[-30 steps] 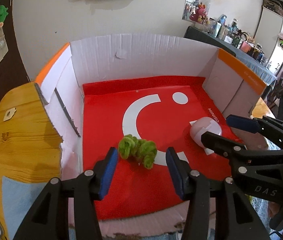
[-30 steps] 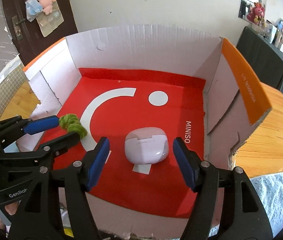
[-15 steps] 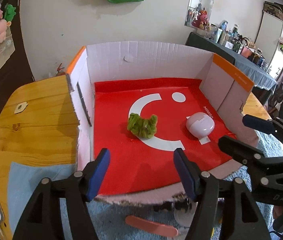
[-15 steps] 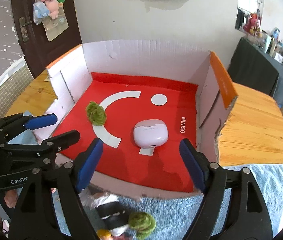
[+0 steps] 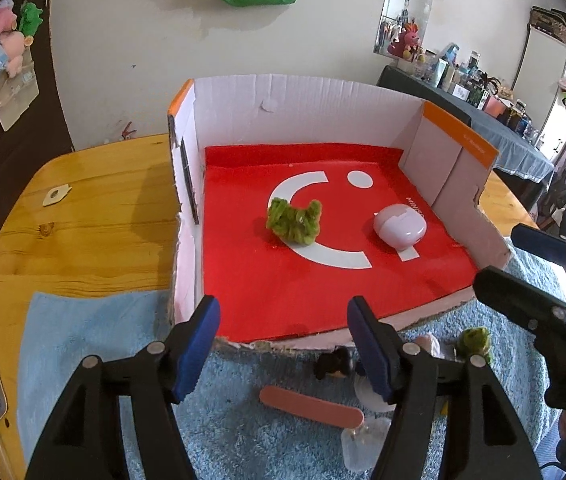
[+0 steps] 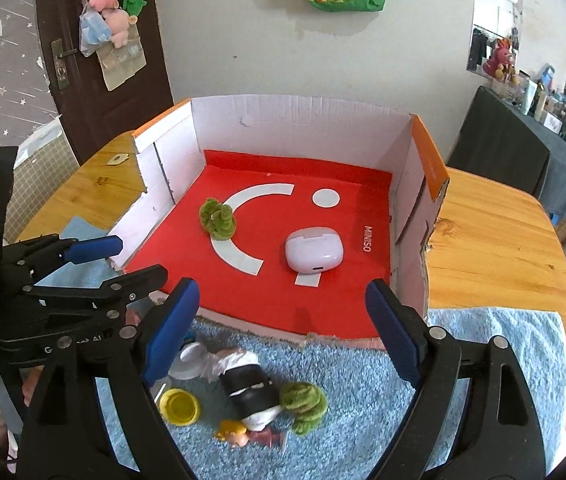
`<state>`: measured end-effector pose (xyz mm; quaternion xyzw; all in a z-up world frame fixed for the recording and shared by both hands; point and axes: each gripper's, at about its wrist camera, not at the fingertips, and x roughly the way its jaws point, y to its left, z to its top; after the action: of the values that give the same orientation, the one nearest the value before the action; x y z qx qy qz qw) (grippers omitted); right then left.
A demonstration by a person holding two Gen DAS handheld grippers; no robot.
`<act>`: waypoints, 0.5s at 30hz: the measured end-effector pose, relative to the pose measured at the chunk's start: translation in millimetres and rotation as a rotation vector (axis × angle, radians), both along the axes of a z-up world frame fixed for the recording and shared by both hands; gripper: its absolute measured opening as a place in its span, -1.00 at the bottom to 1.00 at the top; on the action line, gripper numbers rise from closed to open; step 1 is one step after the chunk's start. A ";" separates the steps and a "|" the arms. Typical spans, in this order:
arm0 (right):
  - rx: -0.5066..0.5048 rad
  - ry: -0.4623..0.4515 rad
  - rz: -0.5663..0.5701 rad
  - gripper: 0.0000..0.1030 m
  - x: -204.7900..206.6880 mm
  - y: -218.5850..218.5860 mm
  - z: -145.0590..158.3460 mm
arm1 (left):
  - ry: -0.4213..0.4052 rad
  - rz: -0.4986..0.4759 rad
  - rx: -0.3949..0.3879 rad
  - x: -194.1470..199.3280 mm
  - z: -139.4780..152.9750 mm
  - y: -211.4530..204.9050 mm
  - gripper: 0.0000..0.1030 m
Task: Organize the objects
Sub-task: 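Withdraw both grippers from the box back over the towel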
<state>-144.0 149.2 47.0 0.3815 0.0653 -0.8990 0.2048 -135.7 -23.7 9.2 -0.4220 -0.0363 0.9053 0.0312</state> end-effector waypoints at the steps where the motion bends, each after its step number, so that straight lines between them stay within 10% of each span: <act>1: 0.000 0.000 -0.001 0.66 1.5 0.2 -0.5 | 0.002 0.000 -0.003 0.2 -0.2 0.1 0.34; 15: -0.016 0.001 -0.007 0.79 20.6 6.5 -5.7 | 0.030 -0.009 -0.023 24.6 6.0 5.9 0.58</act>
<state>-123.4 155.7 41.3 0.3796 0.0567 -0.9004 0.2047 -111.1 -17.8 15.3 -0.4087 -0.0233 0.9118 0.0311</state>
